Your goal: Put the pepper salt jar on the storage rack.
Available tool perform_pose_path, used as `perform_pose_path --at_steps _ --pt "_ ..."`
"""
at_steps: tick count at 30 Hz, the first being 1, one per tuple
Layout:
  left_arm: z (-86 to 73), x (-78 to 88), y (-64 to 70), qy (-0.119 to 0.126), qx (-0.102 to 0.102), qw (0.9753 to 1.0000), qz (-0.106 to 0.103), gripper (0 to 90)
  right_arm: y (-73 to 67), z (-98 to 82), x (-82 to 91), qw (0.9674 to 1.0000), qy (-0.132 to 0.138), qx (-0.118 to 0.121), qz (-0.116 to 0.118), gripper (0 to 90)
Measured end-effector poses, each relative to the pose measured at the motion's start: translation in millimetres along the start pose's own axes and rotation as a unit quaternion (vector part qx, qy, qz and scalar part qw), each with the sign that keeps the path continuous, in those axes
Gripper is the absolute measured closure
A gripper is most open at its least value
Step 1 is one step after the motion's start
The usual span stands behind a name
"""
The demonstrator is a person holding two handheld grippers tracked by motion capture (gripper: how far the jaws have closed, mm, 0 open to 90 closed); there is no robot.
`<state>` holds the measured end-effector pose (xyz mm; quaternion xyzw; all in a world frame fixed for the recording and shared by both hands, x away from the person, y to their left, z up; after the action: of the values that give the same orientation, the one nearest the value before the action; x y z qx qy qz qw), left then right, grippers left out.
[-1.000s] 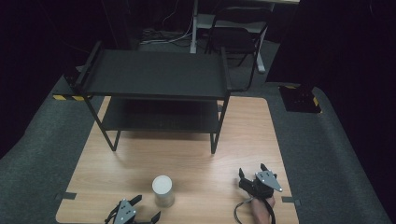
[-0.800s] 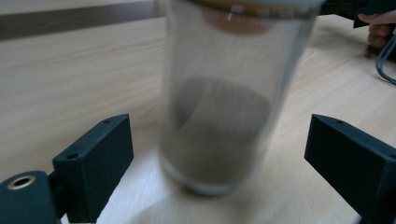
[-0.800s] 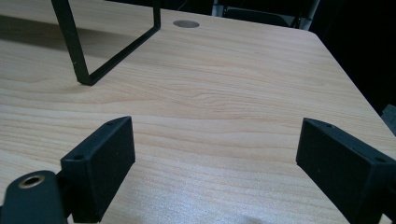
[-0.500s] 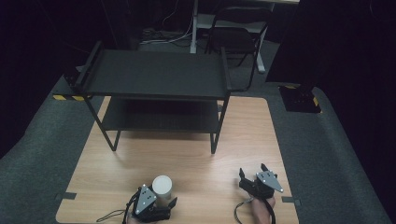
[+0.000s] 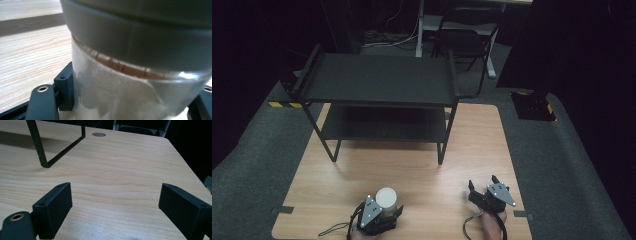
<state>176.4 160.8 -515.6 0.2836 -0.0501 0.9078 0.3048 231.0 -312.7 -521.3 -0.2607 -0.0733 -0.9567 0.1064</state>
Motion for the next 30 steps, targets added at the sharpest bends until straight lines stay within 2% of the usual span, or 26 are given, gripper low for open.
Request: perform_pose_path --at_steps 6,8,9,12,13,15,19,20,24,26,27,28,30 --pt "7.2 2.8 -4.2 -0.006 0.006 0.9999 -0.01 28.8 0.2 0.3 -0.3 1.0 -0.001 0.002 0.001 11.0" --pt "18.3 5.9 -6.7 0.0 0.003 0.9999 -0.012 28.9 0.2 0.2 -0.3 1.0 0.0 0.002 0.001 11.0" --pt "18.3 5.9 -6.7 0.0 0.003 0.9999 -0.012 28.9 0.2 0.2 -0.3 1.0 0.0 0.002 0.001 11.0" --pt "44.3 10.9 -11.8 0.006 -0.01 0.9999 -0.001 28.9 0.3 0.3 -0.3 1.0 -0.001 0.002 0.002 11.0" --pt "44.3 10.9 -11.8 0.006 -0.01 0.9999 -0.001 28.9 0.4 0.3 -0.3 1.0 -0.001 0.002 0.003 11.0" --pt "61.1 14.0 -15.9 0.006 -0.013 0.9999 0.008 28.9 0.5 0.1 -0.2 1.0 0.0 0.002 0.003 11.0" --pt "98.6 19.8 -29.0 0.027 -0.016 0.9992 0.024 28.9 0.7 0.0 -0.2 1.0 0.0 0.004 0.004 10.9" --pt "98.6 19.8 -29.0 0.027 -0.016 0.9992 0.024 28.9 0.7 0.0 -0.2 1.0 0.0 0.004 0.004 10.9" --pt "126.1 23.2 -41.7 0.048 -0.012 0.9982 0.034 28.9 1.1 0.2 -0.4 1.0 0.0 0.006 0.005 11.0" --pt "138.4 23.7 -46.8 0.058 -0.007 0.9975 0.041 28.9 1.0 0.2 -0.4 1.0 0.0 0.006 0.006 10.9" --pt "149.6 22.9 -50.8 0.064 -0.007 0.9966 0.053 28.9 1.0 0.3 -0.4 1.0 0.0 0.006 0.006 11.0" --pt "149.6 22.9 -50.8 0.064 -0.007 0.9966 0.053 28.9 1.0 0.3 -0.4 1.0 0.0 0.006 0.006 11.0" --pt "160.3 19.7 -54.5 0.066 -0.001 0.9957 0.065 28.9 1.0 0.1 -0.4 1.0 0.0 0.006 0.006 11.0"
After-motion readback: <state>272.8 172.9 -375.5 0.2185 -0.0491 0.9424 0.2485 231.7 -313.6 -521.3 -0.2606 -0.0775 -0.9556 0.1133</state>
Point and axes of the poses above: each handheld gripper's, and its own axes: x roughly backward along the jaws, z roughly out of its top, y roughly to its right, the point moved 3 cm from there along -x, roughly forward along the jaws, and after that the axes turned 11 degrees about -y, right-handed, at the moved point
